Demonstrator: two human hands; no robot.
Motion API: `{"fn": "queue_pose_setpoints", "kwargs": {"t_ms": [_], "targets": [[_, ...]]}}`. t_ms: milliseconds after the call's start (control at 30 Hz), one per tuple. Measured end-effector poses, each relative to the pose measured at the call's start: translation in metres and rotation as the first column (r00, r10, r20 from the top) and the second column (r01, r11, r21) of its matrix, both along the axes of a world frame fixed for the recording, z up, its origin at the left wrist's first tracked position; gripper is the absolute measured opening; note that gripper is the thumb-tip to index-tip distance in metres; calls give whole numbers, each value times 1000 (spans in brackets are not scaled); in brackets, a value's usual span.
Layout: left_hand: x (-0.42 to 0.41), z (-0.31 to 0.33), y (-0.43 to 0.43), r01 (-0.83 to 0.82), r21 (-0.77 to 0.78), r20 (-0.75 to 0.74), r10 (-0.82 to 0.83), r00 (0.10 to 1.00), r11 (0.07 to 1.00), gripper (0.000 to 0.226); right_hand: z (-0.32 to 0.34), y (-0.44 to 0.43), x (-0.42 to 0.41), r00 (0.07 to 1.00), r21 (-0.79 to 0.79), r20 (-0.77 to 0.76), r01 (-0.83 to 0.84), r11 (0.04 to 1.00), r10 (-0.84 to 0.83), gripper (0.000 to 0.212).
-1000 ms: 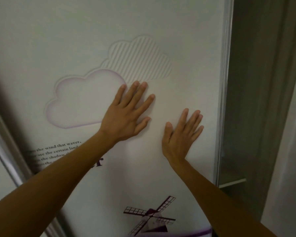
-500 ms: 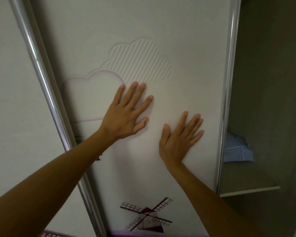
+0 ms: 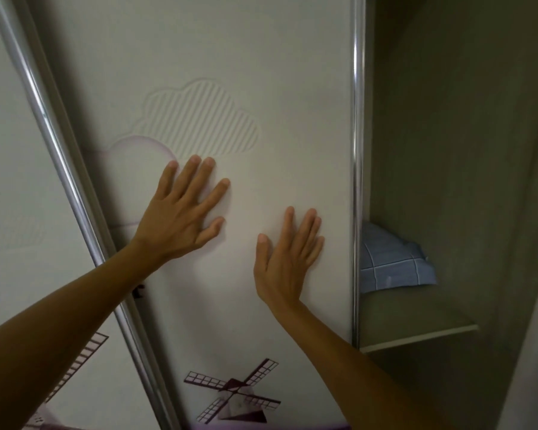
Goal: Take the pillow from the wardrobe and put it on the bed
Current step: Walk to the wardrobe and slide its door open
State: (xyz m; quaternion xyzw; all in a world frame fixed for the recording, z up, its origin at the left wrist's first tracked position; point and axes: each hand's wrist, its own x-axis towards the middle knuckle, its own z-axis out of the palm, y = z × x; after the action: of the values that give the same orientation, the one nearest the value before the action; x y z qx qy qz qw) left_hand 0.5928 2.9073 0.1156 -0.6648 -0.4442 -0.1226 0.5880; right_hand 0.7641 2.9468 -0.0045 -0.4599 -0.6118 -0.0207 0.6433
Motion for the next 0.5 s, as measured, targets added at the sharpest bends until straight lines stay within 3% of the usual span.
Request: {"fn": "queue_pose_setpoints", "kwargs": {"t_ms": [133, 267, 400, 500], "targets": [[38, 7, 3, 70, -23, -4, -70, 998, 997, 66, 1, 0, 32, 1000, 52, -8, -26, 998, 27, 63], [122, 22, 25, 195, -93, -70, -202, 977, 976, 67, 12, 11, 78, 993, 43, -96, 66, 997, -62, 64], [205, 38, 51, 258, -191, -199, -295, 935, 947, 71, 6, 23, 120, 972, -72, -226, 49, 996, -64, 68], [242, 45, 66, 229, -226, -285, -289, 914, 947, 73, -8, 32, 140, 983, -215, -174, -95, 972, 57, 65]]}}
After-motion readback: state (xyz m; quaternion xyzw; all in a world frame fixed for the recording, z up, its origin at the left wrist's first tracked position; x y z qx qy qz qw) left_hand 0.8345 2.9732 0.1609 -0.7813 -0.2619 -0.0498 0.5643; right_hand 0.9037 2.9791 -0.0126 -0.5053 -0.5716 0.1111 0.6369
